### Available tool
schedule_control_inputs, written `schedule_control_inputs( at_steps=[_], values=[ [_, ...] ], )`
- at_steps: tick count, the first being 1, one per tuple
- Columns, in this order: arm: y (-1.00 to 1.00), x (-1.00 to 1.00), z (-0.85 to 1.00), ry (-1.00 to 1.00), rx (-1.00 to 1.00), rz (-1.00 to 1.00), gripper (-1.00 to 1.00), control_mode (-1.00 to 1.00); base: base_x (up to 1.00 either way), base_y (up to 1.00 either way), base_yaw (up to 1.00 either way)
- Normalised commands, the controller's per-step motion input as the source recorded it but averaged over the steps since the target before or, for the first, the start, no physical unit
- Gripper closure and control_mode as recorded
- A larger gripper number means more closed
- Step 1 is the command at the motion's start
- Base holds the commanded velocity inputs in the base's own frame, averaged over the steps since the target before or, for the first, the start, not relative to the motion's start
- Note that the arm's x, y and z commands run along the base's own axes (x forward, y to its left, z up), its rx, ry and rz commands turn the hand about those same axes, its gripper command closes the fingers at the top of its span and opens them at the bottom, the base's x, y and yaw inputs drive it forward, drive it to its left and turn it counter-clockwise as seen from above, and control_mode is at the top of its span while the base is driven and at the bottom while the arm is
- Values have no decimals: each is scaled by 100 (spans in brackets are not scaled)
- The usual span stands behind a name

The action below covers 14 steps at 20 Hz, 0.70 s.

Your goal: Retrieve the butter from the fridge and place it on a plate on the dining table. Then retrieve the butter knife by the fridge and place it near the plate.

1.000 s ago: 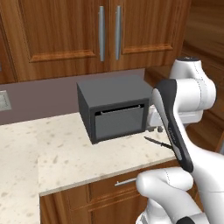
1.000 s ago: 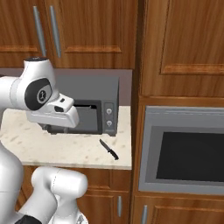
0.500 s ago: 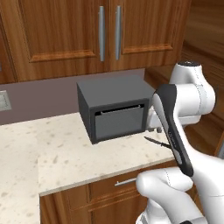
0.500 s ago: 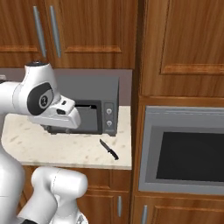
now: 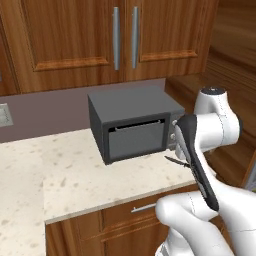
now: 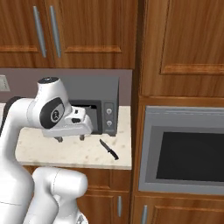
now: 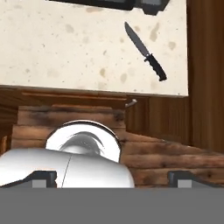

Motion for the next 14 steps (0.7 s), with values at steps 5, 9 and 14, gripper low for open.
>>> schedule_control_inputs(
  at_steps=[5,9,14],
  values=[
    [-23,21,-65,-1,-11,31,-100,-100,0,0,0],
    [-30,38,-49,0,-1,34,-100,-100,0,0,0],
    [-15,56,-27,3,0,27,-100,-100,0,0,0]
  ],
)
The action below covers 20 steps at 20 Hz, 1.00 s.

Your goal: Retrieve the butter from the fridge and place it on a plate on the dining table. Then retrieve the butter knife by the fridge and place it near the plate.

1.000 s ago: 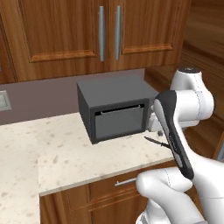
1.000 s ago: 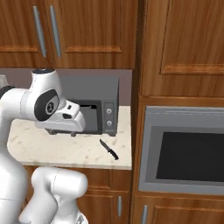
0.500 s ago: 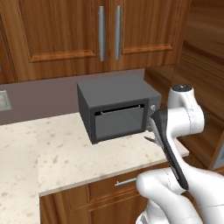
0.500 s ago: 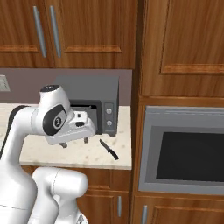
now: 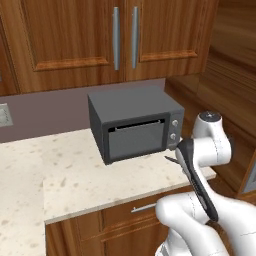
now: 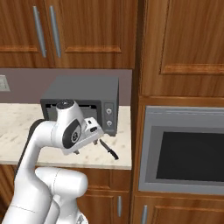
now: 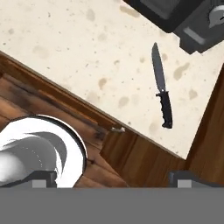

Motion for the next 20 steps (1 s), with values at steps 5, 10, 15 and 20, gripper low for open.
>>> schedule_control_inputs(
  at_steps=[5,10,15,20],
  values=[
    [-21,49,-15,7,0,13,-100,-100,0,0,0],
    [-29,53,-30,10,0,0,-100,-100,0,0,0],
    [-20,52,-33,2,0,1,-100,-100,0,0,0],
    [-13,44,-24,0,0,4,-100,-100,0,0,0]
  ],
)
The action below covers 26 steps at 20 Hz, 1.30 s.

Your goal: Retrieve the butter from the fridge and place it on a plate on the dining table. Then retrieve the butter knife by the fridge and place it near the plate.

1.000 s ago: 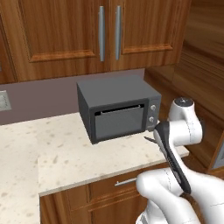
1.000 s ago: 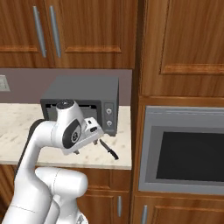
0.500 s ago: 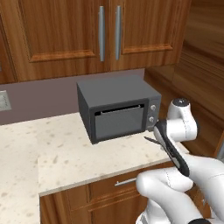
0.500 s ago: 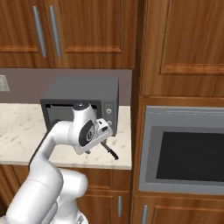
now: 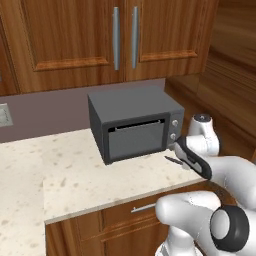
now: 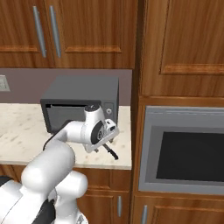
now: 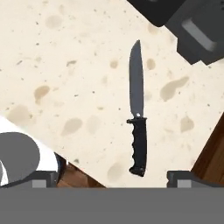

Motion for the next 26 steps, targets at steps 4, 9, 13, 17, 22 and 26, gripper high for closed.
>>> schedule_control_inputs(
  at_steps=[4,9,13,17,22,26],
  values=[
    [0,40,-29,0,0,2,-100,-100,0,0,0],
    [-1,35,-32,0,0,2,-100,-100,0,0,0],
    [-18,9,-29,0,0,0,-100,-100,0,0,0],
    [-15,13,-26,0,0,0,-100,-100,0,0,0],
    [0,17,-32,1,2,0,-100,-100,0,0,0],
    [0,0,-21,4,1,0,-100,-100,0,0,0]
  ],
)
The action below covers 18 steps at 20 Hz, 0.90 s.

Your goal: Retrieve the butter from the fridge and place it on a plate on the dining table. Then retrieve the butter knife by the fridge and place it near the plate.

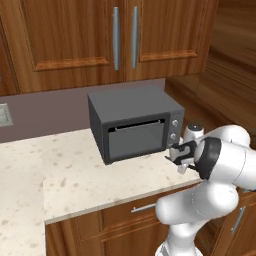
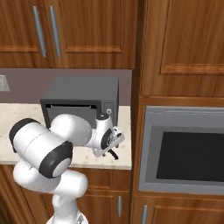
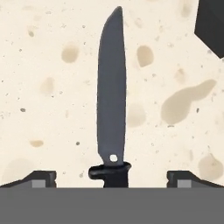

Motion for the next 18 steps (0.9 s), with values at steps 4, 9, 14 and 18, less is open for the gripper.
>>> schedule_control_inputs(
  at_steps=[4,9,14,18],
  values=[
    [0,3,-17,2,0,0,-100,-100,0,0,0],
    [-6,2,-20,2,7,0,-100,-100,0,0,0],
    [-5,1,-39,2,13,0,-100,-100,0,0,0],
    [0,14,-42,6,15,0,-100,-100,0,0,0]
  ],
)
